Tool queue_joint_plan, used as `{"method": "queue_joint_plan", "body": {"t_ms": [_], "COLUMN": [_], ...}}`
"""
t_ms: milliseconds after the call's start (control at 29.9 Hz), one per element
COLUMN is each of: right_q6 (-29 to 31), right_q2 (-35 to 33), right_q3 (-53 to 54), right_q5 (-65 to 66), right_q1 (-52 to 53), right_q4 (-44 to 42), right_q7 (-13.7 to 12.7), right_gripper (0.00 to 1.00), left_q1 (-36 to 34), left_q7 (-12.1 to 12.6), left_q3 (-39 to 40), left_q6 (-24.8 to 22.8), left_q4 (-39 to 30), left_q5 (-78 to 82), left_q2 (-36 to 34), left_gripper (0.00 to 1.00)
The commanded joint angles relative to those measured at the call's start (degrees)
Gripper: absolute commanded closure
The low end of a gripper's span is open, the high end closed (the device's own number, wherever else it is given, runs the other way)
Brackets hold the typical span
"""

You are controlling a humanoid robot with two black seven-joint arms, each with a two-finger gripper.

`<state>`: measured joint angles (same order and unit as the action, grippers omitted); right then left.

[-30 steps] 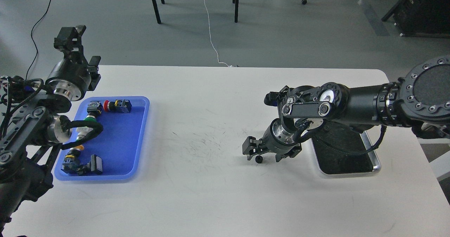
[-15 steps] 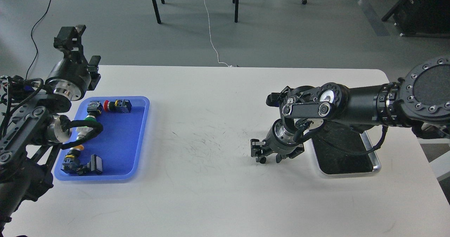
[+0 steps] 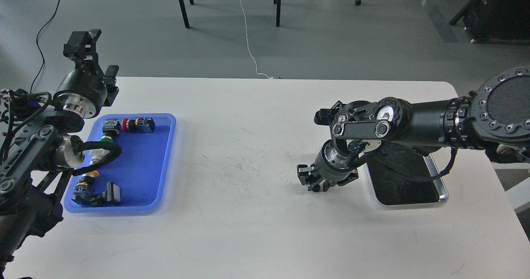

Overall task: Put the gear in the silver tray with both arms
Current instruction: 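Reach the right gripper down to the black gear and grasp it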

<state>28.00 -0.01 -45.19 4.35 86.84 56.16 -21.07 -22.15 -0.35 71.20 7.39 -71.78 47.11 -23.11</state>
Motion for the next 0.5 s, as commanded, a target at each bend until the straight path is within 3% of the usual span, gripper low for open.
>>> {"method": "queue_joint_plan", "body": {"t_ms": [0, 67, 468], "right_q6": [0.0, 0.0, 0.0], "right_q2": [0.01, 0.01, 0.01], "right_q3": [0.01, 0.01, 0.01], "right_q5": [-0.04, -0.04, -0.13], "right_q1": [-0.01, -0.01, 0.08], "right_q4": [-0.09, -0.09, -0.44], "right_q7": [-0.02, -0.02, 0.07], "right_gripper": [0.94, 0.98, 0.98], "left_q1": [0.0, 0.0, 0.0], "left_q7": [0.0, 0.0, 0.09], "left_q3": [0.0, 0.0, -0.09], "left_q6": [0.0, 0.0, 0.0], "left_q4": [-0.03, 0.06, 0.06], "left_q5": [0.0, 0.0, 0.0], "left_q2": [0.0, 0.0, 0.0], "left_gripper": [0.02, 0.02, 0.02]}}
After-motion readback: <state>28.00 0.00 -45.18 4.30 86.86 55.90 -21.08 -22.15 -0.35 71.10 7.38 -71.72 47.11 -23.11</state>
